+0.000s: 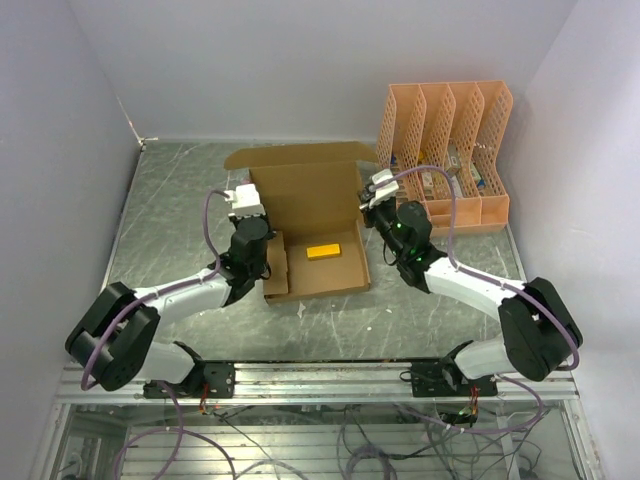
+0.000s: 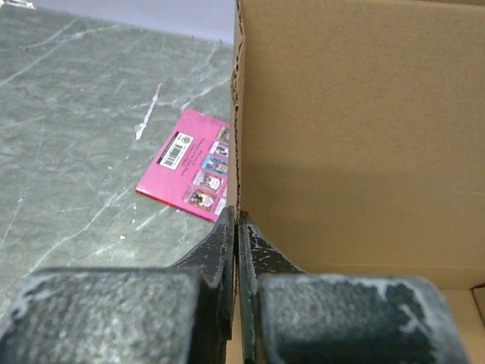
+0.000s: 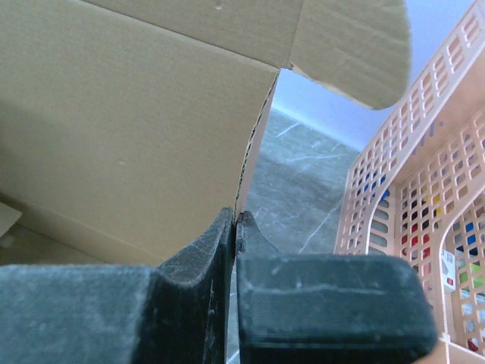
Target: Fold the paper box
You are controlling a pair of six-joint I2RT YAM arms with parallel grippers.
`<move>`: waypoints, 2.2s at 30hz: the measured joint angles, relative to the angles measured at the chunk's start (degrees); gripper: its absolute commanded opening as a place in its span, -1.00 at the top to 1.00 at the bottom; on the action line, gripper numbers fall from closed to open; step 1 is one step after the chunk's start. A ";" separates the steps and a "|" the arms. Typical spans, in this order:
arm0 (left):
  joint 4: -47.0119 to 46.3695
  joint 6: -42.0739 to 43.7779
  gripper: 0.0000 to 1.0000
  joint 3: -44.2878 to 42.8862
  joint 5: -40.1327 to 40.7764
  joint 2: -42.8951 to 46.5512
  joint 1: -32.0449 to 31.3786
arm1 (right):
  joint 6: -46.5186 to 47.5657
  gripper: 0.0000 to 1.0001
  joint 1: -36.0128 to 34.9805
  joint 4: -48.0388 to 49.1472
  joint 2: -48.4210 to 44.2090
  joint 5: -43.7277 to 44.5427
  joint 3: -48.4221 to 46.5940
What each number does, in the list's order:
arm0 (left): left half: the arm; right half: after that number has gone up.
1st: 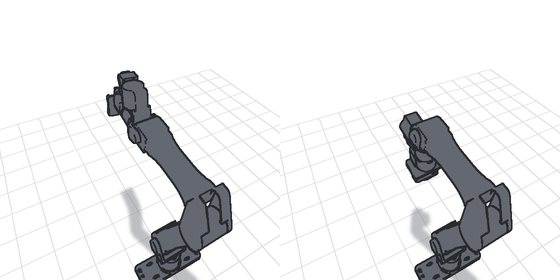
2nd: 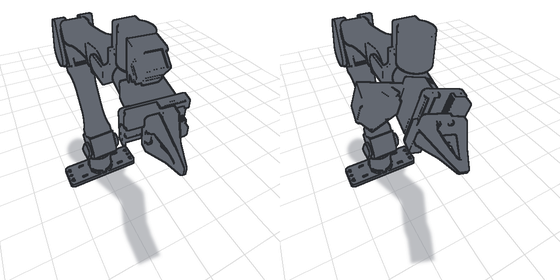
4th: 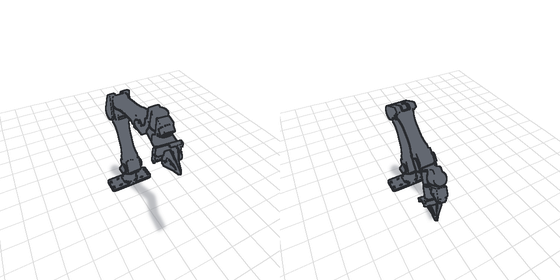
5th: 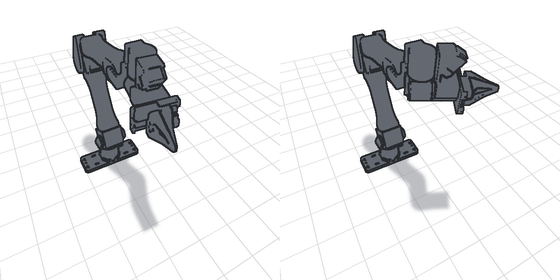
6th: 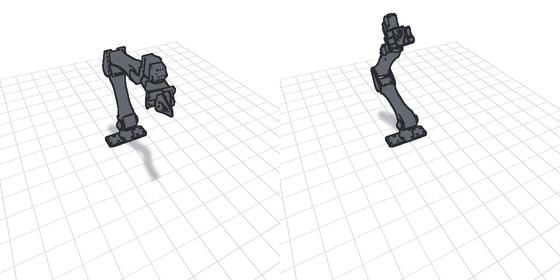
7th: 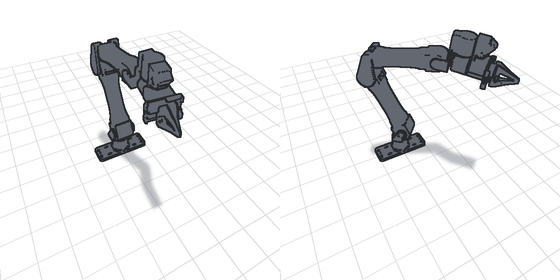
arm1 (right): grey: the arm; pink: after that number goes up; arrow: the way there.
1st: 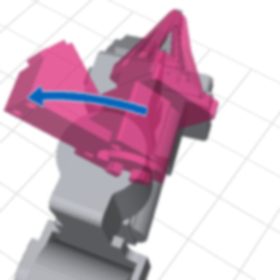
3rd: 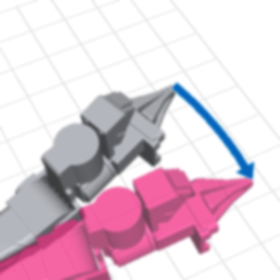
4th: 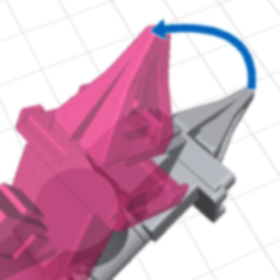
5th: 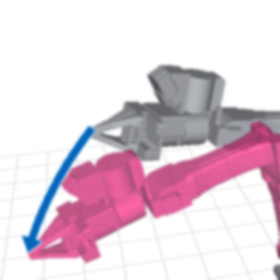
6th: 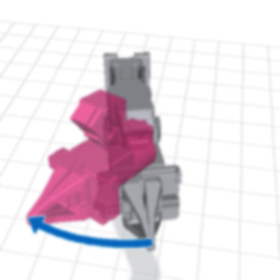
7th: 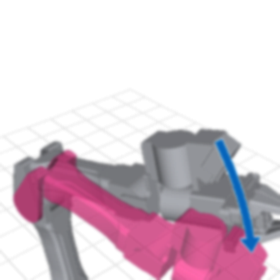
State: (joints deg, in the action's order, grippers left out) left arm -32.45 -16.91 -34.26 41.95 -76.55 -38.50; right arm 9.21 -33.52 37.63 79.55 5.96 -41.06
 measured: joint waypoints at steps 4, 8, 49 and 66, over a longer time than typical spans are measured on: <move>-7.67 2.95 0.86 2.32 1.33 -0.17 -1.51 | 0.17 1.00 -1.40 5.84 0.04 4.07 3.65; -13.22 5.62 0.86 5.27 2.01 -0.17 -3.87 | -0.04 1.00 -2.12 9.88 0.02 7.50 6.62; -45.42 28.55 0.86 13.94 20.70 -11.54 -24.35 | -4.20 1.00 -5.88 18.10 -5.60 17.44 17.38; -47.87 33.66 0.86 6.12 17.81 -18.38 -18.43 | 1.25 1.00 -5.81 49.24 13.38 20.41 18.40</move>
State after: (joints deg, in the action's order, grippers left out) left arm -80.31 16.75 -28.14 59.77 -94.94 -56.93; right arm 10.46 -39.33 86.87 92.92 26.37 -22.65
